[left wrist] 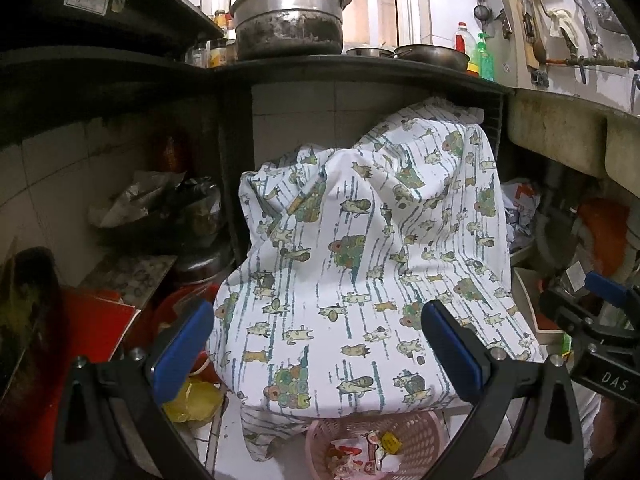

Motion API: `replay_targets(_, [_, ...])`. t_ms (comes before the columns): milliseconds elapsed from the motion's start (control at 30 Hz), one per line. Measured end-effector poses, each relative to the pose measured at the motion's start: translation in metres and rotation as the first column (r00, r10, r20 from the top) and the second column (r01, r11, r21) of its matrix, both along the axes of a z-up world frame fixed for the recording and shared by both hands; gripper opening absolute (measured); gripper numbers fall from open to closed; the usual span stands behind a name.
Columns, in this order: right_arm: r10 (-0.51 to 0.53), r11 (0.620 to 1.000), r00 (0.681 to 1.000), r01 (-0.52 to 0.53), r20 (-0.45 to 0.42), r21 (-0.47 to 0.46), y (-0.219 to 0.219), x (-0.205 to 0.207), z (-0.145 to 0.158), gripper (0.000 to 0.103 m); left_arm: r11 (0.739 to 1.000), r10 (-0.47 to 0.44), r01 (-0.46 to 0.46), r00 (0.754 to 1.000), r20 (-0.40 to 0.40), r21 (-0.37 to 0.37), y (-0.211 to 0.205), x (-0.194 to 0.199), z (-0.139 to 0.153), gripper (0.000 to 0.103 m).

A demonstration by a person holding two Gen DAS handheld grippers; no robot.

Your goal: Collect trash

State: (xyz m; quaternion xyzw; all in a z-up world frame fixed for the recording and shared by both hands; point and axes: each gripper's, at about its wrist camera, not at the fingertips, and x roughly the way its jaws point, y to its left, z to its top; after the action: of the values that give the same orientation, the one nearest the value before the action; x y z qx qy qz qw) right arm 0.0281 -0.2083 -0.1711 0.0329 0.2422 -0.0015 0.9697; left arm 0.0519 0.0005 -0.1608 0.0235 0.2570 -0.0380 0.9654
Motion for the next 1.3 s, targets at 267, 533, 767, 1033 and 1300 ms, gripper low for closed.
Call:
replay_targets(267, [-0.005,1.0,1.0,0.005,0.001,-0.003,-0.004,0.0,-0.001,0.093,1.0,0.009,-0.009,1.0,0.004,0.006,-0.001,0.0,-0.001,0.103])
replay_targets(533, [-0.013,1.0,1.0,0.013,0.0,-0.003,-0.01,-0.002,-0.001,0.093,1.0,0.013,-0.014,1.0,0.018,0.013,-0.001,-0.002,0.0,0.103])
replay_targets(767, [-0.01,1.0,1.0,0.01,-0.001,-0.005,-0.01,-0.002,-0.001,0.093,1.0,0.018,-0.018,1.0,0.019,0.004,-0.001,-0.004,0.001,0.103])
replay_targets(1033, [-0.016,1.0,1.0,0.016,0.002,-0.011,-0.006,-0.003,0.0,0.093,1.0,0.03,-0.03,0.999,0.024,-0.001,-0.001,-0.006,0.001,0.103])
replay_targets(1300, [-0.015,1.0,1.0,0.015,0.0,-0.01,-0.006,-0.004,0.0,0.093,0.999,0.041,-0.04,0.999,0.019,-0.005,0.001,-0.005,0.001,0.103])
